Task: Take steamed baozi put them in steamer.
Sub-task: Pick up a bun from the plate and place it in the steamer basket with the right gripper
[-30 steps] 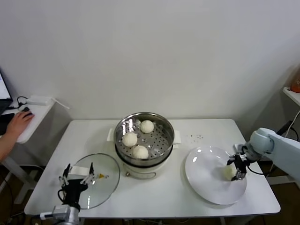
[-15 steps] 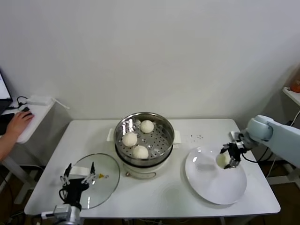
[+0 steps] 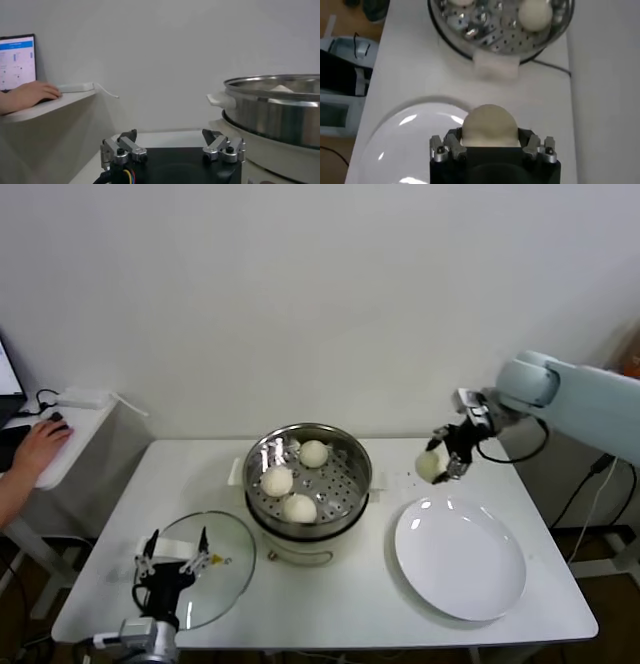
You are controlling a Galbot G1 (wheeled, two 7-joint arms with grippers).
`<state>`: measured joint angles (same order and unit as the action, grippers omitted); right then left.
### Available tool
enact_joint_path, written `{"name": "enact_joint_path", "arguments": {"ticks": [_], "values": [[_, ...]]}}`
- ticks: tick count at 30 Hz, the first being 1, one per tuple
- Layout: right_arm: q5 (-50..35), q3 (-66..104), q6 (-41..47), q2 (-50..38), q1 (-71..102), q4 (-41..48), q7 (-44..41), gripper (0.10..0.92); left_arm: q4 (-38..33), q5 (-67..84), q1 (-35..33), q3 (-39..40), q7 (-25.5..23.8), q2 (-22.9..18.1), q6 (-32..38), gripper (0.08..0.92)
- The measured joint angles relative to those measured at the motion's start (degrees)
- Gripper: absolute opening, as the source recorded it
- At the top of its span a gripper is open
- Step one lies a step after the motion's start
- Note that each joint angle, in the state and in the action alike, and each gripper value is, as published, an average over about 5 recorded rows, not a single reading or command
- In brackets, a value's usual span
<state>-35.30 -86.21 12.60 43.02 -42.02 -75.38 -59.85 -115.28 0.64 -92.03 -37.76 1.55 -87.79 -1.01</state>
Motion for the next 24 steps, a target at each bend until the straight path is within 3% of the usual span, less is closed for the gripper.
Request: {"name": "enact_joint_path", "arguments": {"ticks": [10,24], "values": [[-7.72,-5.02,1.19,10.74,-6.10,1.69,1.01,0.715,-0.31,0.40,0.03,0.09,-0.08,0.25,0.18,0.823],[-8.85,-5.00,1.87,23.55,-1.71,7.25,2.28,0.719,-0.07,1.71,-0.86,-1.16,-0.16,1.04,0.83,0.823]]}}
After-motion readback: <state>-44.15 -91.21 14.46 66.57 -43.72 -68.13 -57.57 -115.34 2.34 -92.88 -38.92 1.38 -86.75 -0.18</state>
